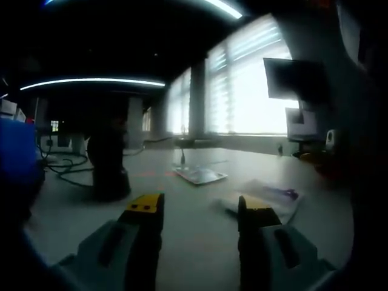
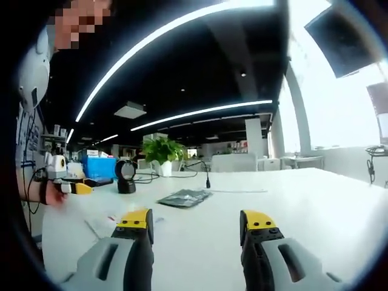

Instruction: Clip sheet goods on table flip sheet goods clip sheet goods scan sheet goods put sheet goods back to table

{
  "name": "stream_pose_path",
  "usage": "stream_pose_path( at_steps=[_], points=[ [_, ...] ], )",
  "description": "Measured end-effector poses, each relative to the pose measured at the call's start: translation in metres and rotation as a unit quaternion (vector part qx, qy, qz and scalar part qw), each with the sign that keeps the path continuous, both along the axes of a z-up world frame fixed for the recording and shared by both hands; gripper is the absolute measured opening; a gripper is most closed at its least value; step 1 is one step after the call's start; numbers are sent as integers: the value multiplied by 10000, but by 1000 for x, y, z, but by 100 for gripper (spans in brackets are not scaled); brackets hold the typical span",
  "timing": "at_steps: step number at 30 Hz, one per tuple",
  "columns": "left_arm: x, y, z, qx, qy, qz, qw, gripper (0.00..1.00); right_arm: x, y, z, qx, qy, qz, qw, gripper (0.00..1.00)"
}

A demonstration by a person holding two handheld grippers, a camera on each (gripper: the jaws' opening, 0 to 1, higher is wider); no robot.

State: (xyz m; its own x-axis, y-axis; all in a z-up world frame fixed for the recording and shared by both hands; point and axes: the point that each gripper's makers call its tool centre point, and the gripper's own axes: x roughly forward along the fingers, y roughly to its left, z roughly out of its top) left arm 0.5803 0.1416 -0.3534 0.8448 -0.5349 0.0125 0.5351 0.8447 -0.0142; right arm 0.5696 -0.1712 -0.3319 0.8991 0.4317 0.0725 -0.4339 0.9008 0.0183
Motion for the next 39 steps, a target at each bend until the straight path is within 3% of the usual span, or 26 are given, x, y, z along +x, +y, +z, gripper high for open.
stream_pose_path(
  at_steps=[6, 12, 15, 19, 20, 21, 24, 25, 29, 36, 39],
  points=[
    [0, -1, -1, 32, 3, -29, 10000, 41, -8, 52, 22, -272, -224, 580, 9977, 54],
    [0, 0, 0, 35, -9, -14, 10000, 41, -21, 105, 11, -651, -138, 1128, 9914, 54],
    [0, 0, 0, 41, -15, -12, 10000, 41, -25, 120, 0, -1096, -96, 1252, 9860, 55],
    [-1, -1, -1, 63, -28, -22, 10000, 41, -26, 133, 3, -968, -47, 1348, 9861, 54],
    [-1, -1, 0, 58, -32, -26, 10000, 41, -26, 133, 0, -1241, -77, 1318, 9834, 54],
    [-1, -1, 0, 58, -42, -22, 10000, 41, -27, 137, -1, -1258, -63, 1357, 9827, 52],
    [-1, 0, 1, 43, -61, -22, 10000, 41, -29, 146, 0, -986, 14, 1492, 9839, 50],
    [-1, 0, 1, 55, -66, -19, 10000, 41, -29, 150, -1, -1047, 8, 1521, 9828, 50],
    [-1, -1, 0, 89, -72, -36, 9999, 41, -33, 167, -9, -1692, -90, 1760, 9697, 51],
    [-1, -2, -1, 141, -82, -45, 9999, 41, -42, 195, -32, -3017, -342, 2234, 9262, 48],
    [-1, -1, -1, 133, -74, -27, 9999, 41, -39, 200, -38, -3263, -338, 2223, 9181, 42]
  ],
)
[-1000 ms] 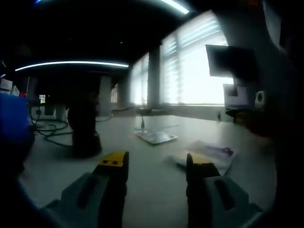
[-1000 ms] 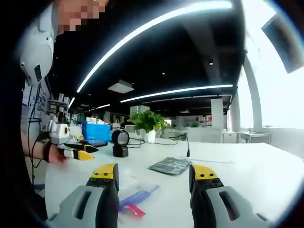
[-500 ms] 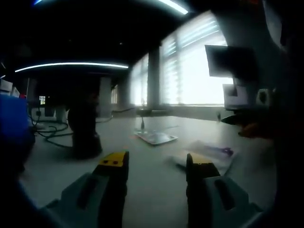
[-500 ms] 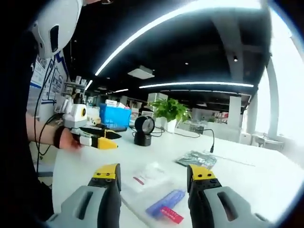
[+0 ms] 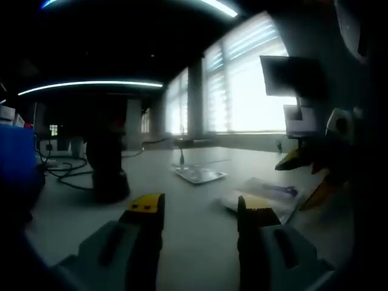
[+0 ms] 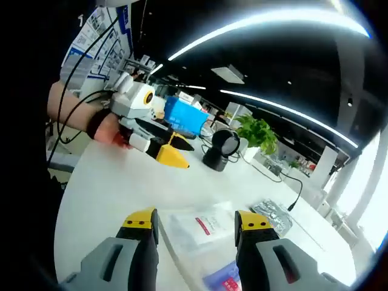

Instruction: Clip sheet goods on table flip sheet goods clip sheet goods scan sheet goods put sheet goods back to table

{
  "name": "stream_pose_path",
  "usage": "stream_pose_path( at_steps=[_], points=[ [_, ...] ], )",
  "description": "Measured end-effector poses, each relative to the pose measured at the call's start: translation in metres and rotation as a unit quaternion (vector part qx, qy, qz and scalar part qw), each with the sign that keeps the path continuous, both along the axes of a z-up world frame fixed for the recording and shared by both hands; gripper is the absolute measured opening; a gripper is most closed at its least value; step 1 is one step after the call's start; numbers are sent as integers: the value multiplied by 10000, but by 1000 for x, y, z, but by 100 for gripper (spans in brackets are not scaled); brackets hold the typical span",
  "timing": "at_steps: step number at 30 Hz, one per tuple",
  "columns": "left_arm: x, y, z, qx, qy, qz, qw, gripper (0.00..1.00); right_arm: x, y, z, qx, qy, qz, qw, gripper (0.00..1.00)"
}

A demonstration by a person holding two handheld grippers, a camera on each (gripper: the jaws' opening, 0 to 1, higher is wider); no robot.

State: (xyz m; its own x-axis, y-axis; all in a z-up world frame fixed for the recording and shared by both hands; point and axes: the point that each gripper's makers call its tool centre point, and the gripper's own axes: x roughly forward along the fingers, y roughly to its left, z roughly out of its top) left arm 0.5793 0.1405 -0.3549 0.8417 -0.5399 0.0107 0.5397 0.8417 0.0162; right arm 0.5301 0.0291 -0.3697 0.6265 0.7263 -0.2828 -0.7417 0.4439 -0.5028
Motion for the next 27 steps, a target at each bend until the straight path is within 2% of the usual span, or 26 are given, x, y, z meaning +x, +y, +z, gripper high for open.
stream_pose_path(
  at_steps=[4, 7, 11, 14, 18, 24, 27],
  points=[
    [0, 0, 0, -26, 3, -4, 10000, 41, 2, 9, 0, -30, 11, 81, 10000, 41],
    [0, 0, 0, -19, 2, -11, 10000, 41, 0, 10, -10, -292, 72, 195, 9994, 45],
    [0, 0, 0, 1, -10, -4, 10000, 41, 0, 12, -20, -353, 203, 209, 9990, 46],
    [0, 0, -1, 4, -12, 9, 10000, 41, 2, 13, -27, -404, 349, 193, 9984, 43],
    [0, 1, -1, -3, -7, 14, 10000, 41, 4, 15, -28, -338, 450, 140, 9983, 39],
    [0, 1, -1, -13, -7, 14, 10000, 41, -1, 17, -34, -359, 659, 152, 9971, 25],
    [0, 2, 0, -28, -5, 29, 10000, 41, -1, 16, -35, -315, 747, 110, 9966, 24]
  ],
)
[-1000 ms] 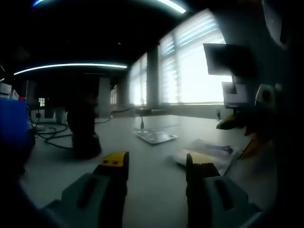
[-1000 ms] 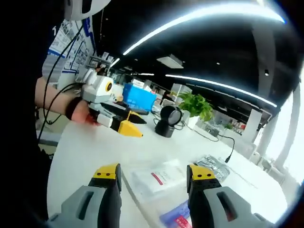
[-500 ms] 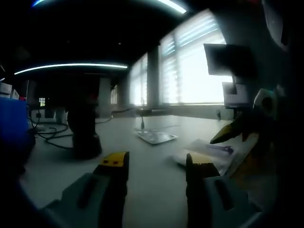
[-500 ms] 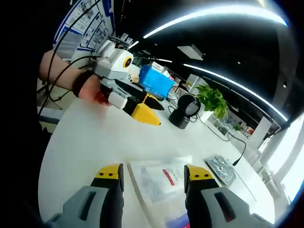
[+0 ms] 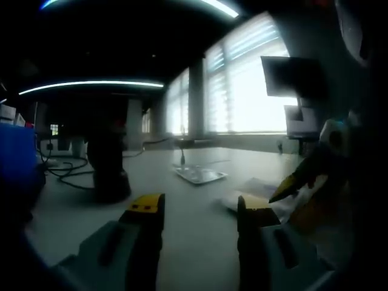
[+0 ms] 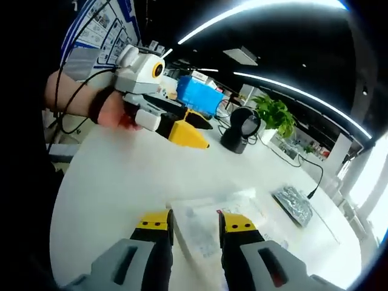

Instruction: Clip sheet goods on table flip sheet goods clip sheet goods scan sheet goods put sheet goods back to table

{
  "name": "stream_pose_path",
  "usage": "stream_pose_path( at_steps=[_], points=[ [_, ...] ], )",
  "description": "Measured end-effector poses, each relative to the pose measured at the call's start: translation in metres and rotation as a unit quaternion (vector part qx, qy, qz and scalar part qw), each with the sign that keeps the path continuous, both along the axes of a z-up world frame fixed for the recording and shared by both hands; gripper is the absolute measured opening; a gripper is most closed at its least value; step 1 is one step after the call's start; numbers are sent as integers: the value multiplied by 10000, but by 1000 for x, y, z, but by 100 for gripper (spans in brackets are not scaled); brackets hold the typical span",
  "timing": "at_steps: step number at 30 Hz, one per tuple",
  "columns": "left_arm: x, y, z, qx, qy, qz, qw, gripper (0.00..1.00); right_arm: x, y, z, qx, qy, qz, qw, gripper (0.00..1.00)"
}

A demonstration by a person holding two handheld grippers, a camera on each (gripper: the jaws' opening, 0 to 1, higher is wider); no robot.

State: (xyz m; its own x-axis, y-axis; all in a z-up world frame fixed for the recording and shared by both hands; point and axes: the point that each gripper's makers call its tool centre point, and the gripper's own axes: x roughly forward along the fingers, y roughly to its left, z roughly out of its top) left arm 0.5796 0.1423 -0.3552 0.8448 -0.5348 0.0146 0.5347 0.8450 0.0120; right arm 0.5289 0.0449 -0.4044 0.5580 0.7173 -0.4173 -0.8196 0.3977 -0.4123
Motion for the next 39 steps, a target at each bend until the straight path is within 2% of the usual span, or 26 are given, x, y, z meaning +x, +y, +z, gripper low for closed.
stream_pose_path(
  at_steps=[5, 8, 10, 22, 25, 31, 35, 38, 39],
  points=[
    [0, 0, 0, -5, -4, 2, 10000, 41, -5, 1, -5, 116, 246, -67, 9996, 16],
    [0, 0, 0, -6, -6, -2, 10000, 41, -8, 3, -9, 145, 350, -109, 9992, 4],
    [0, 0, 0, -3, -5, 1, 10000, 41, -8, 2, -11, 122, 342, -146, 9992, 1],
    [0, 0, 0, 10, -12, -1, 10000, 41, -9, 1, -10, 27, 266, -134, 9996, 0],
    [0, 1, 0, 7, -12, 7, 10000, 41, -9, -1, -10, 251, 524, -272, 9979, 0],
    [0, 1, 0, 22, -10, 9, 10000, 41, -12, -9, -7, 564, 808, -371, 9944, 0],
    [0, 1, 0, 17, -5, 17, 10000, 41, -21, -14, -1, 1080, 1180, -387, 9864, 0],
    [0, 1, 0, 22, -1, 13, 10000, 41, -26, -15, -4, 1132, 1156, -308, 9863, 0],
    [0, 0, -1, 34, 0, 10, 10000, 41, -26, -15, -4, 1062, 993, -238, 9891, 0]
  ],
)
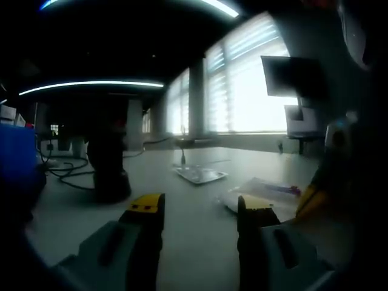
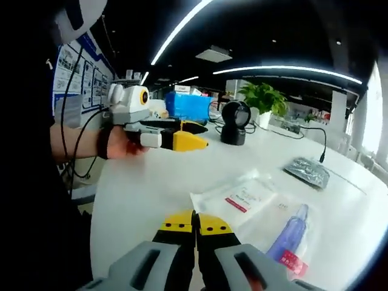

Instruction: Clip sheet goods on table flip sheet goods clip sheet goods scan sheet goods put sheet goods back to table

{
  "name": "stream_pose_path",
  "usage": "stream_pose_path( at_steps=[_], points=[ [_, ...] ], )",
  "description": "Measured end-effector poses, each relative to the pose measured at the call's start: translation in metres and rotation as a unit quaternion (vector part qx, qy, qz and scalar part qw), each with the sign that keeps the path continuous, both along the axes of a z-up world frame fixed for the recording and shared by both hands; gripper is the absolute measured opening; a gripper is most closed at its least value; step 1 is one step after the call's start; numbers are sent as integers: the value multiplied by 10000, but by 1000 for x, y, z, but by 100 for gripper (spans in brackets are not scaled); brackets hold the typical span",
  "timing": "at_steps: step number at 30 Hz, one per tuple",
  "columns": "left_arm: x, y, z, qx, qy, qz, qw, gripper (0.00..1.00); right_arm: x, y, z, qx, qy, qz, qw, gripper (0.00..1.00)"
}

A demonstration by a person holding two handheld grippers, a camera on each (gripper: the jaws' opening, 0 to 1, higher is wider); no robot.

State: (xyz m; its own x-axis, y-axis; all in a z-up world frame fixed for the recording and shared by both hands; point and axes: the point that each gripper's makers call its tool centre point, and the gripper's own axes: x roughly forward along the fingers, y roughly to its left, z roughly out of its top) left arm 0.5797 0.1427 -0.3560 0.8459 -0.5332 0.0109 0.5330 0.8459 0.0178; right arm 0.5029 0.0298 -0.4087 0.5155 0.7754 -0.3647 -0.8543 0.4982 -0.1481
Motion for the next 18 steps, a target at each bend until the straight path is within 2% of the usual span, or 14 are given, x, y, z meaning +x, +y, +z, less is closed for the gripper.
stream_pose_path(
  at_steps=[2, 7, 8, 9, 12, 15, 18],
  points=[
    [0, 0, 0, 16, 5, -7, 10000, 41, -2, 1, -2, -8, -83, 12, 10000, 0],
    [0, 0, -1, 34, 6, 7, 10000, 41, -3, 4, -2, -131, -508, 147, 9985, 0],
    [0, 0, -1, 31, 11, 7, 10000, 41, -3, 4, -2, -132, -494, 150, 9986, 0],
    [1, 0, -1, 30, 13, 7, 10000, 41, -4, 5, -2, -89, -457, 173, 9988, 2],
    [1, 0, -2, 49, 15, 5, 10000, 41, -4, 7, 2, -24, -599, 222, 9980, 12],
    [1, 0, -2, 64, 12, 8, 10000, 41, -3, 11, 5, -165, -929, 318, 9950, 18],
    [1, 0, -2, 56, 10, 18, 10000, 41, 2, 12, 6, -496, -1364, 327, 9889, 24]
  ],
)
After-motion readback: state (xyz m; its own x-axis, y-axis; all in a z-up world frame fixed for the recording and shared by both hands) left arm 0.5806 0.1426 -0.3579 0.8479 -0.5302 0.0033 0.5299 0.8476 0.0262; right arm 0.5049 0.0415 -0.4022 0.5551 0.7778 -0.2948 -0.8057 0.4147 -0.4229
